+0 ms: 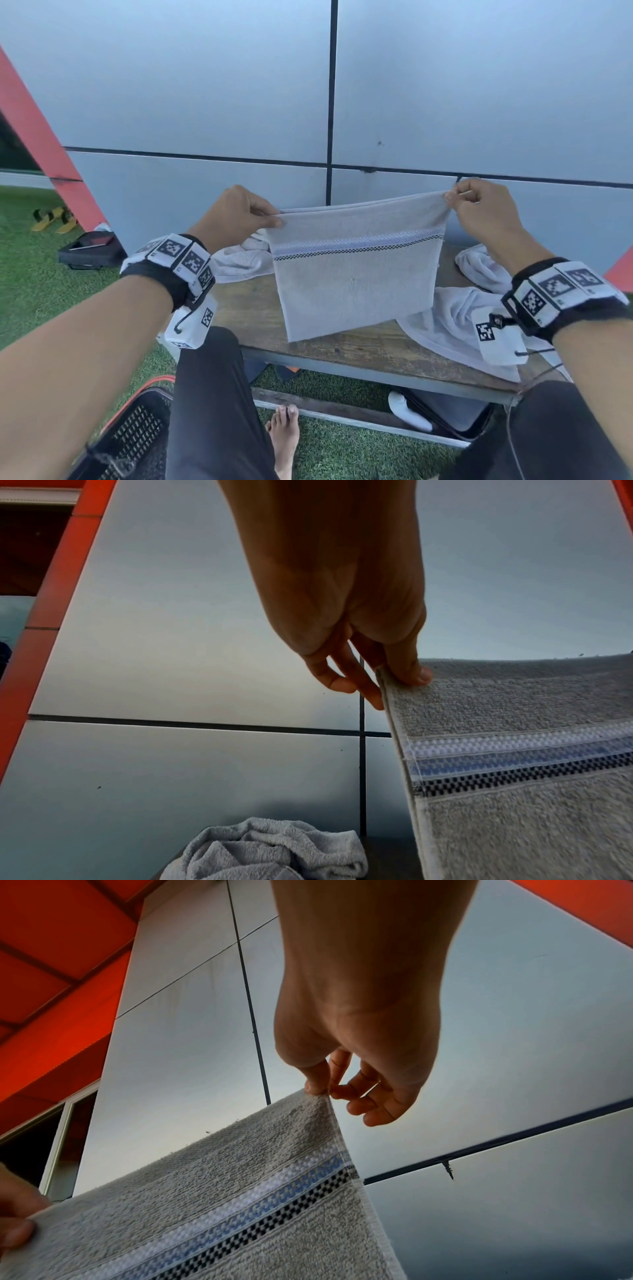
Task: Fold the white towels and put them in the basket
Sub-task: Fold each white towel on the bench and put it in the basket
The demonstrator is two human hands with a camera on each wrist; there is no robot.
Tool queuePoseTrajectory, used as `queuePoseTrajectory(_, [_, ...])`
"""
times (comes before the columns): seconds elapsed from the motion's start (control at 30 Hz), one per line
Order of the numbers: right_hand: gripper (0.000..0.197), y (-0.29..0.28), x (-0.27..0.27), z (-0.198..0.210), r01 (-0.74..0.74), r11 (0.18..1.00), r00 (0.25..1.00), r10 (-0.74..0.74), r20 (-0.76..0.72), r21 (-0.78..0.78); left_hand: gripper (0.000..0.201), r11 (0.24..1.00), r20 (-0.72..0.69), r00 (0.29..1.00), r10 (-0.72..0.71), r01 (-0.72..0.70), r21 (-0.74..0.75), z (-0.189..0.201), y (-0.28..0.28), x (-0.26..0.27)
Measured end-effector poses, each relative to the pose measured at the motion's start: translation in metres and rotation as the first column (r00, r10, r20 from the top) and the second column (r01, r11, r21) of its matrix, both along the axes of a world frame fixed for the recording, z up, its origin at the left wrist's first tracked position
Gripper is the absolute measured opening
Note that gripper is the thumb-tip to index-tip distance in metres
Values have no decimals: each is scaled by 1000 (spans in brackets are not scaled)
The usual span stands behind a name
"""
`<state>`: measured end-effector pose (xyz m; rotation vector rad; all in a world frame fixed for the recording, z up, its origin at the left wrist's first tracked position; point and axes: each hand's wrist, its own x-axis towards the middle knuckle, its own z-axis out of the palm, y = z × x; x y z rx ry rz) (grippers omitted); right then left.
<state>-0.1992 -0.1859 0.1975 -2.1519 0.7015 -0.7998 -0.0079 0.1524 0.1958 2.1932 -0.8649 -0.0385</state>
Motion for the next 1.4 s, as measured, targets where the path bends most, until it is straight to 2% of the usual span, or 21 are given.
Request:
queuePoseTrajectory(0.1, [7,-3,11,0,9,998,1000,-9,5,56,13,999,35,999,17,-19,51,2,-1,14])
queuePoseTrajectory(0.2, [8,-5,26,3,-9,989,1000,6,22,148,13,999,92,995,30,-34,34,10,-10,27])
queuePoseTrajectory(0.33, [4,-3,44,17,-70,962,993,41,114,264,10,995,171,984,56,-42,-87,29,-20,39])
queuePoseTrajectory(0.43, [5,-2,49,24,-95,965,980,47,195,246,13,972,166,978,129,-92,-217,38,-20,44])
queuePoseTrajectory(0.5, [3,-1,45,18,-101,979,979,67,191,178,14,966,195,967,163,-116,-231,36,-15,41])
queuePoseTrajectory(0.6, [8,3,29,-11,-162,976,984,147,103,146,12,973,107,983,147,-124,-192,13,2,28])
queuePoseTrajectory(0.67, [15,6,13,-36,-253,939,967,254,24,233,11,986,-9,994,113,-114,-125,-14,17,15])
queuePoseTrajectory(0.77, [20,12,-13,-72,-382,803,877,471,-94,457,11,997,-126,991,49,-42,60,-55,42,-6])
queuePoseTrajectory(0.9, [19,20,-36,-114,-403,764,637,630,-445,504,11,931,-353,935,-30,155,329,-101,63,-33])
queuePoseTrajectory(0.97, [17,27,-40,-128,-375,736,538,668,-515,563,10,883,-409,912,-44,227,412,-121,70,-41])
queuePoseTrajectory(1.03, [15,30,-40,-137,-342,728,484,678,-553,593,10,847,-430,902,-31,252,468,-135,73,-44])
queuePoseTrajectory(1.1, [16,30,-36,-143,-327,728,494,676,-547,603,10,850,-444,896,-8,241,469,-139,72,-43])
queuePoseTrajectory(1.17, [18,27,-28,-148,-339,766,551,632,-545,546,10,878,-446,895,3,211,430,-140,68,-39])
queuePoseTrajectory(1.3, [23,21,-4,-155,-355,893,700,449,-555,275,9,930,-299,950,91,26,368,-144,50,-20])
queuePoseTrajectory(1.4, [23,18,15,-162,-314,941,759,330,-561,128,4,943,-256,956,140,-50,328,-151,33,-2])
